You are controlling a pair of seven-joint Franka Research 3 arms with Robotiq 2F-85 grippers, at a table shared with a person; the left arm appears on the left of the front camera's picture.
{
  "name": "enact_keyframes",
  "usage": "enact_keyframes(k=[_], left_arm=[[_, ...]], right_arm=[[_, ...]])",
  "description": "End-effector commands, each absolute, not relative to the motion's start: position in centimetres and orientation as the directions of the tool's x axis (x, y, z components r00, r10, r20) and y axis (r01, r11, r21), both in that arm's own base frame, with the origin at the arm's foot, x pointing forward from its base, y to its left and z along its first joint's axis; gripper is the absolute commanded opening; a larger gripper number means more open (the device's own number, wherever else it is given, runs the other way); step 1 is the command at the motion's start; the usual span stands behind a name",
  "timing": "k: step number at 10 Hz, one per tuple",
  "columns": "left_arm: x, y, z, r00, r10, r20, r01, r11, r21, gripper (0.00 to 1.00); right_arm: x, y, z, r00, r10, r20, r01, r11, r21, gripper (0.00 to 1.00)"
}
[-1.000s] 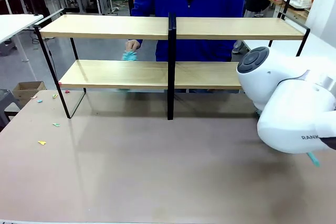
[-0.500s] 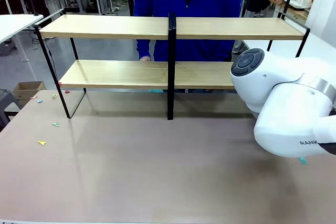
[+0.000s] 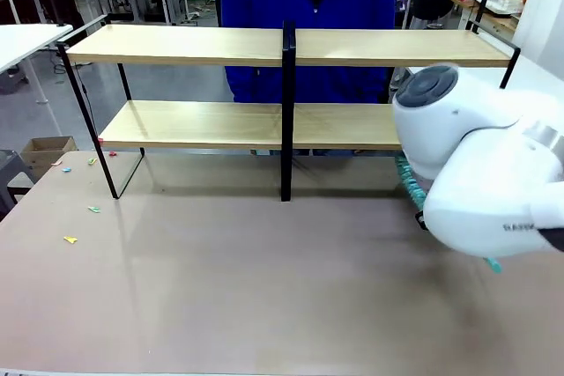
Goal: Clean the shelves.
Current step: Clean another randomly selected level of the Shelf with the Duster.
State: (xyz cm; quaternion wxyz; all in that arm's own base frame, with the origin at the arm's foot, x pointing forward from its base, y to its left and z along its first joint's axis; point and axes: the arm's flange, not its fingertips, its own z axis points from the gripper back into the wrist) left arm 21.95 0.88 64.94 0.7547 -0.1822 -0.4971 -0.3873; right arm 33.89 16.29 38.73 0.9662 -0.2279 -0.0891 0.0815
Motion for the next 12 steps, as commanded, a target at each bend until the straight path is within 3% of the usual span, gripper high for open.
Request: enact_keyframes(k=[1,4,6,10,11,12], left_arm=[[22.0,0.9,65.0,0.207,-0.402,0.892,0.767,0.633,0.108,1.0],[22.0,0.9,65.0,0.207,-0.402,0.892,0.767,0.633,0.108,1.0],[22.0,0.9,65.0,0.207,-0.402,0.892,0.767,0.633,0.108,1.0],[22.0,0.9,65.0,0.207,-0.402,0.892,0.767,0.633,0.108,1.0],[22.0,0.9,65.0,0.207,-0.402,0.892,0.767,0.633,0.108,1.0],[22.0,0.9,65.0,0.207,-0.402,0.892,0.767,0.633,0.108,1.0]], right_arm=[[27.5,10.7,42.6,0.95,0.312,-0.016,-0.302,0.904,-0.302,0.12],[22.1,4.3,50.7,0.887,0.462,0.004,-0.46,0.883,-0.094,0.12],[19.5,1.6,54.5,0.797,0.602,0.038,-0.603,0.797,0.018,0.12],[18.3,-1.1,57.9,0.632,0.65,0.422,-0.749,0.651,0.12,0.12],[19.1,-1.2,57.6,0.64,0.61,0.467,-0.736,0.661,0.144,0.12],[17.2,-1.1,58.0,0.707,0.64,0.302,-0.683,0.728,0.056,0.12]])
